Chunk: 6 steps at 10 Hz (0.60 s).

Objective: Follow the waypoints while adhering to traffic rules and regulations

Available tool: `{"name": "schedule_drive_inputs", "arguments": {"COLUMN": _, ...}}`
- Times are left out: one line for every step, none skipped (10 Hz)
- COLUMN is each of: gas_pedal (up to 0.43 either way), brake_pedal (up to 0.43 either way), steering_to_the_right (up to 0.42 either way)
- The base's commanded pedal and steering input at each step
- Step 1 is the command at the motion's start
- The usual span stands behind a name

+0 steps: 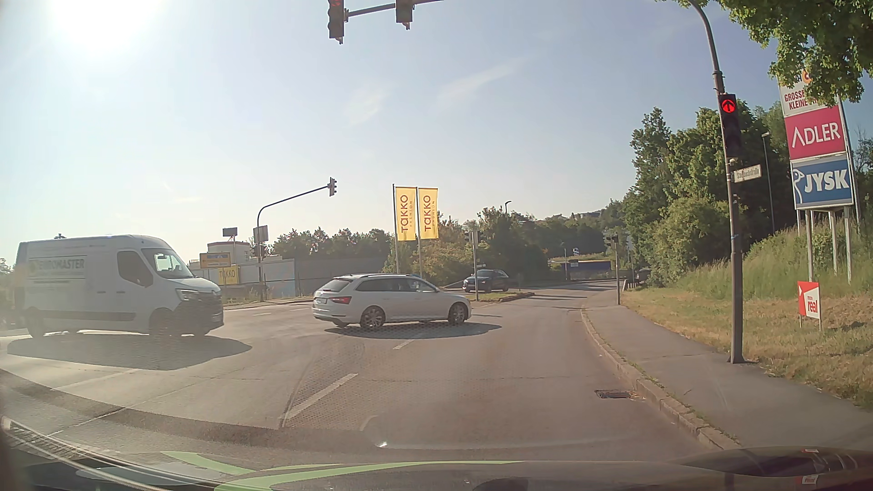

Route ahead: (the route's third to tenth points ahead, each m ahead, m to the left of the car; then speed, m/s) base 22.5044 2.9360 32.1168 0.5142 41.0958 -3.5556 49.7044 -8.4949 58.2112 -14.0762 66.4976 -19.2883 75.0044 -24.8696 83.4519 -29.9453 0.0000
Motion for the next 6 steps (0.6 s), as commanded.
{"name": "schedule_drive_inputs", "arguments": {"gas_pedal": 0.0, "brake_pedal": 0.317, "steering_to_the_right": 0.044}}
{"name": "schedule_drive_inputs", "arguments": {"gas_pedal": 0.0, "brake_pedal": 0.311, "steering_to_the_right": 0.044}}
{"name": "schedule_drive_inputs", "arguments": {"gas_pedal": 0.0, "brake_pedal": 0.311, "steering_to_the_right": 0.044}}
{"name": "schedule_drive_inputs", "arguments": {"gas_pedal": 0.0, "brake_pedal": 0.317, "steering_to_the_right": 0.044}}
{"name": "schedule_drive_inputs", "arguments": {"gas_pedal": 0.0, "brake_pedal": 0.317, "steering_to_the_right": 0.044}}
{"name": "schedule_drive_inputs", "arguments": {"gas_pedal": 0.0, "brake_pedal": 0.317, "steering_to_the_right": 0.044}}
